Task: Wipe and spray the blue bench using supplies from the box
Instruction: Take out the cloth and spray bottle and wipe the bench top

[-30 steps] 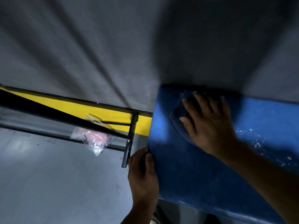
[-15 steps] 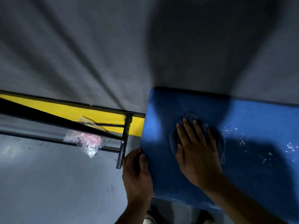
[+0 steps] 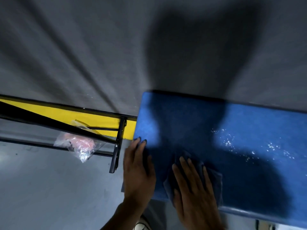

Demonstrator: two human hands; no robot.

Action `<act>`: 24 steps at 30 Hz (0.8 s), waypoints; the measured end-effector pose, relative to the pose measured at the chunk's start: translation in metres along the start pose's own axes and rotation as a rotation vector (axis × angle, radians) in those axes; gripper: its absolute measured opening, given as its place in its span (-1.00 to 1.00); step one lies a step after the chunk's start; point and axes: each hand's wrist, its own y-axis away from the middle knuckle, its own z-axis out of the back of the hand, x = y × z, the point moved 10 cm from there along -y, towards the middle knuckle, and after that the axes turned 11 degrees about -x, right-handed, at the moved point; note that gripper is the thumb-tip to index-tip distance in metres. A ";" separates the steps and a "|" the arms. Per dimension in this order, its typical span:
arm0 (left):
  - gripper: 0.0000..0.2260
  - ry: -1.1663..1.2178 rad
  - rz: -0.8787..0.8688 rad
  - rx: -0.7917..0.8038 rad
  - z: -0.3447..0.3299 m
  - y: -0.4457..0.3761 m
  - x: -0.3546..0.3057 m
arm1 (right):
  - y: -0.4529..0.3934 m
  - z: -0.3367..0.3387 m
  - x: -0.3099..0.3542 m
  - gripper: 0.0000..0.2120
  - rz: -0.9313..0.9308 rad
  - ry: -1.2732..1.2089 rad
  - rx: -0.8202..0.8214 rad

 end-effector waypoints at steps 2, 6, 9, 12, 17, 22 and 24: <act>-0.61 -0.022 -0.168 0.067 -0.022 -0.001 -0.019 | 0.003 0.002 -0.002 -0.56 0.000 -0.007 -0.061; -0.63 -0.106 -0.317 0.119 -0.048 0.001 -0.026 | 0.014 -0.012 -0.001 -0.35 0.201 0.043 0.057; -0.59 -0.121 -0.320 0.113 -0.047 0.001 -0.026 | -0.003 -0.013 -0.010 -0.35 0.250 -0.007 0.095; -0.56 -0.158 -0.302 0.109 -0.047 0.001 -0.025 | -0.031 -0.020 -0.021 -0.41 0.213 -0.053 0.126; -0.58 -0.141 -0.305 0.088 -0.046 0.001 -0.029 | -0.103 -0.036 -0.060 -0.40 0.212 -0.029 0.143; -0.59 -0.160 -0.302 0.089 -0.047 -0.001 -0.030 | -0.169 -0.042 -0.110 -0.45 0.182 0.051 0.023; -0.60 -0.165 -0.306 0.083 -0.047 -0.001 -0.031 | -0.177 -0.044 -0.122 -0.43 0.132 0.064 0.027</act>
